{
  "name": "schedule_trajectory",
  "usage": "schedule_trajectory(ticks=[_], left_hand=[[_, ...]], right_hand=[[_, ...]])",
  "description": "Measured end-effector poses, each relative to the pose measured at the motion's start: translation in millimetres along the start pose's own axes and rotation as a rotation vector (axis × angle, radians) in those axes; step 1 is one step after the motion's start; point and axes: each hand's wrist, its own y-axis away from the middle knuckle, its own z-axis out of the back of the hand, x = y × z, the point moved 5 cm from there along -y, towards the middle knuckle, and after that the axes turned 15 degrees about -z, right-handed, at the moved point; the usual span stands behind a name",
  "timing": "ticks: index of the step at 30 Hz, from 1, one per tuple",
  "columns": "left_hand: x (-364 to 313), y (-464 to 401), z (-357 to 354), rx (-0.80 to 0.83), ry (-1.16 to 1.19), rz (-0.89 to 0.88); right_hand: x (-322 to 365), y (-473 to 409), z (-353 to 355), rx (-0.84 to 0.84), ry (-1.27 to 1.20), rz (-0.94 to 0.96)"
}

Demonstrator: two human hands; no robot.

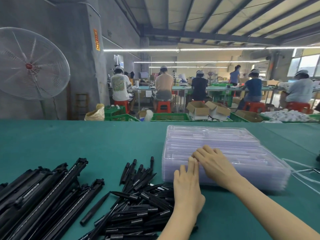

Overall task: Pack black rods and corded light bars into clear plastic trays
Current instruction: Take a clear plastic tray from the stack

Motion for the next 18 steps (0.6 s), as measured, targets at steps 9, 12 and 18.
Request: schedule_trajectory(ticks=[9,12,18], left_hand=[[-6,4,-1,0.072,0.025,-0.008],[-5,9,-2,0.098,0.041,-0.017],[2,5,7,0.101,0.023,-0.050]], right_hand=[[-3,-4,-14,0.148,-0.273,-0.312],[-5,-8,-3,0.090,-0.320,-0.360],[-38,-80,61,-0.087,-0.163,-0.321]])
